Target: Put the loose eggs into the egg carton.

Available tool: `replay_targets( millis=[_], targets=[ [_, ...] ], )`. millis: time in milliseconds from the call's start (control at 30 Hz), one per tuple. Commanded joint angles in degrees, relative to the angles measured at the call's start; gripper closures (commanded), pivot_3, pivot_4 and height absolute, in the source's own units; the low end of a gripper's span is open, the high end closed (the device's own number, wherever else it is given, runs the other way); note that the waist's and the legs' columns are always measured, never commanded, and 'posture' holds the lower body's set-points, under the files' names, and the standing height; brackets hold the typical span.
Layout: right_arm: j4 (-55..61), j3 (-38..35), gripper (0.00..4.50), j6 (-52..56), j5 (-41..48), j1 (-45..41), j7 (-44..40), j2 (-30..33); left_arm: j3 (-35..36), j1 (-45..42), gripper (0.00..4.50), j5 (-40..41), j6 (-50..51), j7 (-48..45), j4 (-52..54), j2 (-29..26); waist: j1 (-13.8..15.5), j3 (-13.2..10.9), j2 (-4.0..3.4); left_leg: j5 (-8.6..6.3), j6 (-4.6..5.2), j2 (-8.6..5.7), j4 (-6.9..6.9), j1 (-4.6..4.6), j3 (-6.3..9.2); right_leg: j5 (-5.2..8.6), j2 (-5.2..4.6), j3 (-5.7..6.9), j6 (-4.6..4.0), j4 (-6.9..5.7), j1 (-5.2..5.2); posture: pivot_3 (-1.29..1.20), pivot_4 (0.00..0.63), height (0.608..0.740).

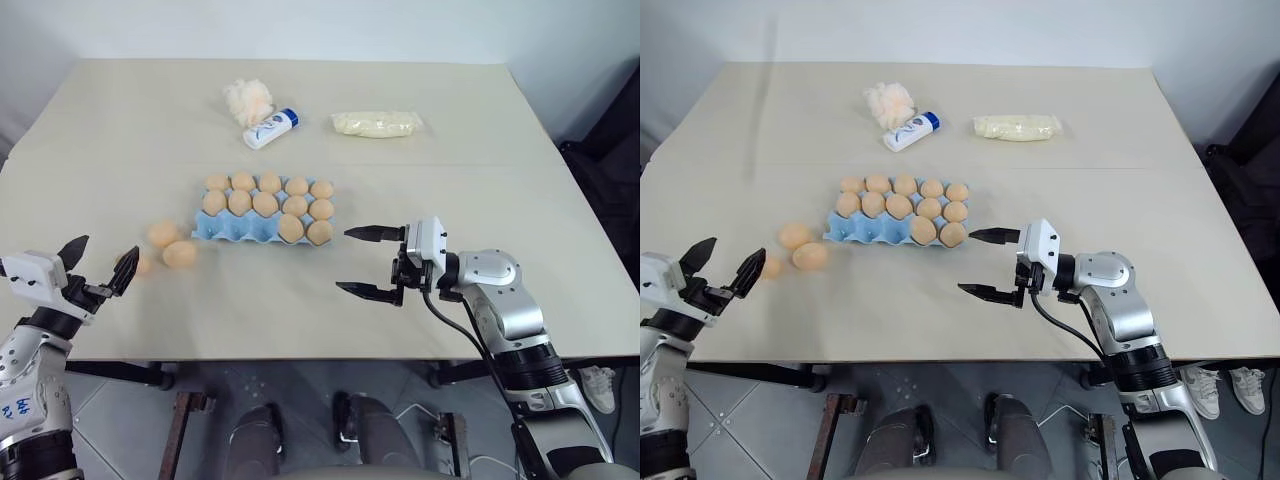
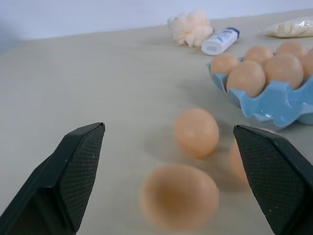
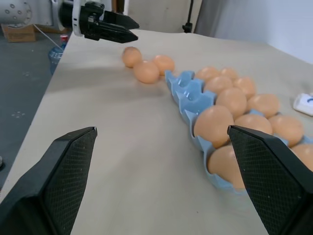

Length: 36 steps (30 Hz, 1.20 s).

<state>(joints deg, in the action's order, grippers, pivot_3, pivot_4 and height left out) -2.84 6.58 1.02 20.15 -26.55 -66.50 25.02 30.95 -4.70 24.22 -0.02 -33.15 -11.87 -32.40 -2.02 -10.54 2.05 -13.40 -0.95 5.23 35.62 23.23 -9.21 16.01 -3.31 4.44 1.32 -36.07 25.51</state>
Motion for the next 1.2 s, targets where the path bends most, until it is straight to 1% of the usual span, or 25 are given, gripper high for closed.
replay_targets(
  millis=[33, 167, 267, 400, 433, 467, 567, 633, 700, 733, 800, 900, 967, 1067, 1200],
  targets=[
    [2.1, 0.3, 0.02, -0.1, 0.2, 0.0, 0.8, -0.4, -2.2, -2.8, 0.0, -1.9, -1.0, -0.7, -4.1, -1.0, 0.2, 0.0, 0.0, 0.0, 0.0, 0.03, 0.0, 0.0, 0.01, 0.0, 0.03, 0.02, 0.0, -0.02, 0.01, 0.0, 0.15, 0.74],
    [2.6, -0.1, 0.02, 0.2, 0.4, -0.1, 1.8, -0.3, -3.0, -3.9, 0.0, -2.3, -1.0, -0.9, -7.0, -1.3, 0.1, 0.0, 0.0, -0.03, -0.05, 0.12, 0.01, -0.01, 0.0, 0.01, 0.13, 0.04, -0.02, -0.02, 0.02, 0.0, 0.15, 0.74],
    [2.7, -0.5, 0.0, 0.3, 0.5, 0.0, 2.4, -0.1, -3.4, -3.0, 0.6, -2.1, 0.1, -1.2, -6.8, -1.3, 0.1, 0.0, 0.0, -0.04, -0.07, 0.16, 0.02, -0.02, -0.01, 0.02, 0.14, 0.04, -0.04, -0.03, 0.02, 0.0, 0.15, 0.74],
    [2.6, -0.5, 0.0, 0.2, 0.5, 0.0, 3.0, -0.1, -2.9, -1.6, 1.84, -2.0, 1.0, -0.8, -5.7, -1.7, 0.1, 0.0, 0.0, -0.08, -0.14, 0.16, 0.06, -0.04, -0.03, 0.02, 0.13, 0.01, -0.05, -0.06, 0.01, 0.0, 0.15, 0.74],
    [2.6, -0.5, 0.0, 0.1, 0.5, 0.1, 3.2, -0.1, -2.5, -1.2, 2.05, -1.8, 1.1, -0.8, -5.3, -1.9, 0.1, 0.0, 0.0, -0.11, -0.19, 0.15, 0.07, -0.06, -0.04, 0.02, 0.12, 0.01, -0.05, -0.08, 0.01, 0.0, 0.15, 0.74],
    [2.6, -0.5, 0.0, 0.0, 0.5, 0.2, 3.3, -0.2, -2.0, -0.9, 2.15, -1.4, 1.1, -0.8, -4.8, -2.1, 0.1, 0.0, 0.0, -0.14, -0.25, 0.15, 0.08, -0.06, -0.05, 0.02, 0.11, 0.0, -0.05, -0.09, 0.01, 0.0, 0.15, 0.74],
    [2.5, -0.5, 0.0, -0.1, 0.5, 0.3, 3.6, -0.2, -0.3, -0.3, 2.25, 1.9, 1.2, -2.0, -1.4, -2.0, 0.1, 0.0, 0.01, -0.16, -0.28, 0.17, 0.09, -0.06, -0.05, 0.03, 0.12, -0.01, -0.07, -0.12, 0.01, 0.0, 0.15, 0.74],
    [2.3, -0.6, 0.0, -0.3, 0.4, 0.5, 3.7, 0.0, 0.0, -0.4, 2.25, 4.5, 1.8, -3.3, 3.2, -1.9, 0.2, 0.0, 0.0, -0.16, -0.29, 0.18, 0.1, -0.06, -0.05, 0.03, 0.11, 0.01, -0.07, -0.11, 0.01, 0.0, 0.15, 0.74],
    [1.9, -0.9, 0.0, -0.5, 0.4, 0.6, 3.8, 0.2, -2.7, -2.4, 2.25, 7.3, 4.5, -5.0, 10.0, -1.7, 0.4, 0.0, 0.02, -0.16, -0.29, 0.18, 0.12, -0.05, -0.05, 0.03, 0.11, 0.0, -0.07, -0.12, 0.01, 0.0, 0.15, 0.74],
    [1.7, -1.0, 0.0, -0.5, 0.3, 0.5, 3.9, 0.2, -4.0, -3.2, 2.25, 8.3, 6.0, -5.6, 12.0, -1.7, 0.6, 0.0, 0.02, -0.16, -0.29, 0.16, 0.14, -0.03, -0.02, 0.03, 0.1, 0.01, -0.07, -0.12, 0.0, 0.0, 0.15, 0.74],
    [1.5, -1.0, 0.0, -0.6, 0.2, 0.5, 4.1, 0.2, -7.8, -5.7, 2.25, 7.4, 7.7, -6.2, 13.5, -1.1, 0.7, 0.0, 0.01, -0.16, -0.27, 0.11, 0.23, -0.02, 0.01, 0.02, 0.06, 0.02, -0.06, -0.14, -0.05, 0.0, 0.15, 0.74],
    [1.2, -1.8, 0.0, -0.9, -0.4, 0.3, 5.2, 0.6, -14.4, -10.4, 2.25, 4.5, 8.8, -6.6, 12.5, 1.1, 0.5, 0.0, 0.01, -0.15, -0.2, 0.02, 0.36, -0.04, -0.06, -0.03, 0.02, -0.04, 0.03, -0.23, -0.07, 0.0, 0.15, 0.74],
    [1.9, -3.8, 0.0, -0.2, 0.2, 0.9, 6.6, 1.5, -18.4, -13.5, 2.25, 2.1, 8.7, -7.3, 9.7, 2.6, 0.4, 0.0, 0.01, -0.1, -0.12, -0.08, 0.41, -0.04, -0.08, -0.06, 0.0, -0.07, 0.08, -0.3, -0.06, 0.0, 0.15, 0.74],
    [4.1, -5.6, 0.0, 0.3, 0.2, 3.5, 7.6, 3.5, -22.3, -18.4, 2.25, 0.0, 7.7, -8.7, 3.5, 5.2, 0.4, 0.0, 0.01, -0.01, 0.03, -0.31, 0.45, -0.04, -0.1, -0.07, 0.0, -0.09, 0.1, -0.39, -0.04, 0.0, 0.15, 0.74],
    [7.6, -7.3, 0.0, 0.9, 0.5, 7.3, 9.5, 4.9, -24.8, -24.1, 2.25, -2.1, 5.4, -10.1, -3.6, 8.0, 0.4, 0.0, 0.01, 0.06, 0.09, -0.3, 0.43, -0.04, -0.02, -0.05, 0.07, -0.06, 0.08, -0.41, -0.03, 0.0, 0.15, 0.74]
  ],
)
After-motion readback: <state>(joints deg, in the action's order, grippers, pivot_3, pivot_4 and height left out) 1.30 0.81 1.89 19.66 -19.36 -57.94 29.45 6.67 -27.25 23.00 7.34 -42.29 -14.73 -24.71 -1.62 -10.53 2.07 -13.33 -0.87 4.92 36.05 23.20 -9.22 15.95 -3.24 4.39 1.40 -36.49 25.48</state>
